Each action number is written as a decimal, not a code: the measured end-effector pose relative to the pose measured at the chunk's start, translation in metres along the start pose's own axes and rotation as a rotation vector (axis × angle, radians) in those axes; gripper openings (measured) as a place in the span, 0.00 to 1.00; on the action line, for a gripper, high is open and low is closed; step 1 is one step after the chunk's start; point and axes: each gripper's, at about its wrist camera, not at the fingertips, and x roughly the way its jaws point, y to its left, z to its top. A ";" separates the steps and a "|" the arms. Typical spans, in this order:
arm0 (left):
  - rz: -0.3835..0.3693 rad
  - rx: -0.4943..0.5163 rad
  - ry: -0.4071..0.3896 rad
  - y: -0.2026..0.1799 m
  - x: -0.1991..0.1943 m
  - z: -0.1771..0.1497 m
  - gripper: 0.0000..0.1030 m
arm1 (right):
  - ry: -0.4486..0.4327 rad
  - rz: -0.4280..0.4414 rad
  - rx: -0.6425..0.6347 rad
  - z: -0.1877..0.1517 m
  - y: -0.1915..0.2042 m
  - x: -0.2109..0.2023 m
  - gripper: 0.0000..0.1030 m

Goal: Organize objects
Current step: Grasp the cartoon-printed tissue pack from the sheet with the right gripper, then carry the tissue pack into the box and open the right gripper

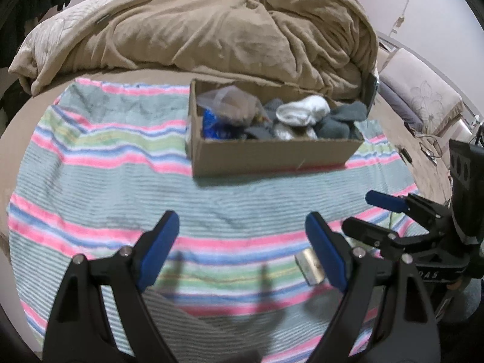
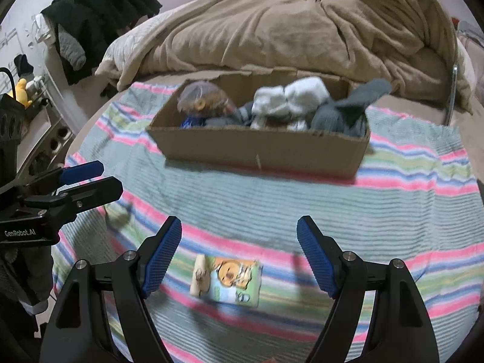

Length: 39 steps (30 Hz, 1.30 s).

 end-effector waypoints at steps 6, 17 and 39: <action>0.002 -0.010 0.032 0.002 0.007 -0.015 0.84 | 0.049 0.017 -0.012 -0.015 0.008 0.013 0.79; 0.012 -0.027 0.089 0.004 0.022 -0.037 0.84 | 0.146 0.018 -0.008 -0.035 0.008 0.037 0.79; 0.027 -0.056 0.072 0.019 0.024 -0.017 0.84 | 0.055 0.022 -0.020 0.008 -0.001 0.014 0.66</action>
